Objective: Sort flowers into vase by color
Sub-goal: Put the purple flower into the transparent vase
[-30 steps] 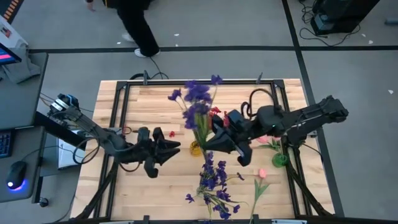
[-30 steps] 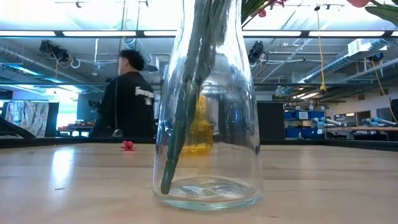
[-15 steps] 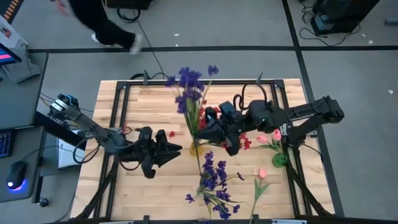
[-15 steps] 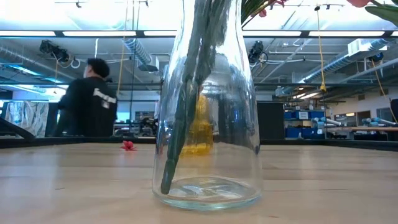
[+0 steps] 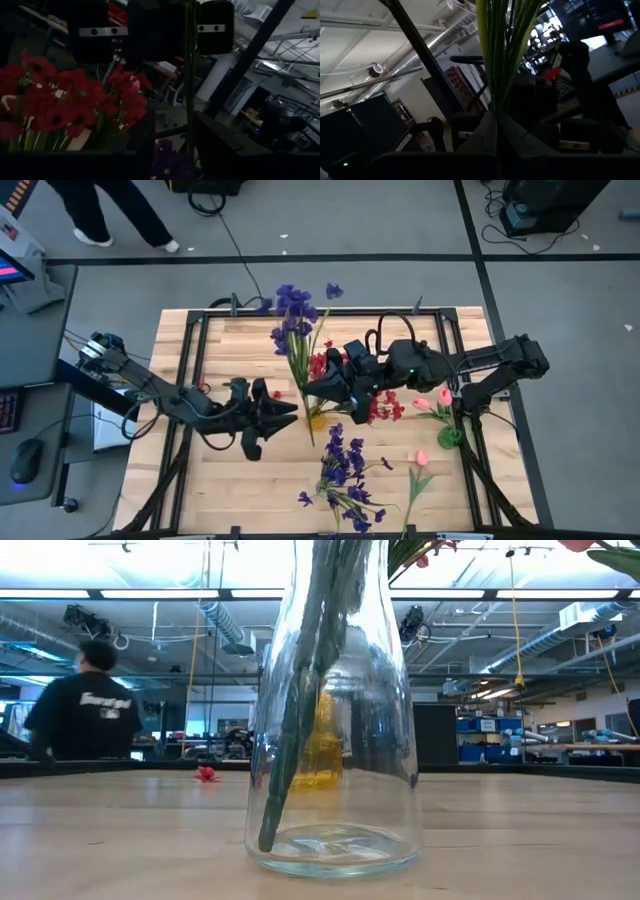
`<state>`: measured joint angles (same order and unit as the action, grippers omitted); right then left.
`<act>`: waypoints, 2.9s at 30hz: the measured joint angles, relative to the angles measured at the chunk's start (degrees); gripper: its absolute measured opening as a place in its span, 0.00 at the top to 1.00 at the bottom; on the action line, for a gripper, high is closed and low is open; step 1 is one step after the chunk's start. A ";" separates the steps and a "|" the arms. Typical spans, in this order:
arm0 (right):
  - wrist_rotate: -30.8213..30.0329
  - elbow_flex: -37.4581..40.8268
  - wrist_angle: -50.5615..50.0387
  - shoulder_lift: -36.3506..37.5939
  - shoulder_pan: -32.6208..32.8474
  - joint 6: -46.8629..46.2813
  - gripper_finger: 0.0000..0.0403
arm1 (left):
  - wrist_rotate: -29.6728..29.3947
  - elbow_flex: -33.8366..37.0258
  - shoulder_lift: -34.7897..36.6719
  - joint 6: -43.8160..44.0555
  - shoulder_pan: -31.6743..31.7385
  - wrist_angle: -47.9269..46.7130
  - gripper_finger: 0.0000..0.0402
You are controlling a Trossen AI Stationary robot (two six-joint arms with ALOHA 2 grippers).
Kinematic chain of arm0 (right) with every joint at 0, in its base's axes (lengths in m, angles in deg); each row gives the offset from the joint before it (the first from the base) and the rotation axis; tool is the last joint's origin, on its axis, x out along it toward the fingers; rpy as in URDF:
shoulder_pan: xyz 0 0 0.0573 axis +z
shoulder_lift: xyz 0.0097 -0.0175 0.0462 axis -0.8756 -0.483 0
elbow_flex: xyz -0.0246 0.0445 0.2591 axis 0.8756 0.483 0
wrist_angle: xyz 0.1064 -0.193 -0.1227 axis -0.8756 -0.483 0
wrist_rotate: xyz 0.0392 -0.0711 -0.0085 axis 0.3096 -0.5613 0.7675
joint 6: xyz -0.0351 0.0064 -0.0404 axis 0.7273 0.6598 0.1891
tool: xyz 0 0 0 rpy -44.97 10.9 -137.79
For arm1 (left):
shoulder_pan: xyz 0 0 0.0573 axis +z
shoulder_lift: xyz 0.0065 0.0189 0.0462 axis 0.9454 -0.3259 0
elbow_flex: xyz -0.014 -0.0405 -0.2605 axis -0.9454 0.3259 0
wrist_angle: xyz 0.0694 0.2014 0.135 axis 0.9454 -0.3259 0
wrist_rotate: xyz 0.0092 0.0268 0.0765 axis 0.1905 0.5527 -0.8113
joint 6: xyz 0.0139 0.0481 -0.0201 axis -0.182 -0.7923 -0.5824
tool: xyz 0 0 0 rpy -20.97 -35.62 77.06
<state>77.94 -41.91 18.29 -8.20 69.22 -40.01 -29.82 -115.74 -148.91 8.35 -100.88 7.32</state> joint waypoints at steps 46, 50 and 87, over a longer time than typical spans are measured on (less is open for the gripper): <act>-5.51 0.02 -1.46 -1.84 0.39 2.49 0.98 | 2.45 0.02 -3.17 3.10 3.29 4.41 0.66; -5.59 0.02 -2.23 -1.88 0.39 2.71 0.98 | 2.45 0.02 -3.17 3.05 3.29 4.91 0.66; -2.80 0.02 -2.04 -1.88 0.37 3.53 0.86 | 2.08 0.02 -3.17 -0.16 3.29 4.30 0.98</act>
<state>75.14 -41.89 16.25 -10.08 69.59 -36.48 -27.75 -115.71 -152.08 8.19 -97.59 11.62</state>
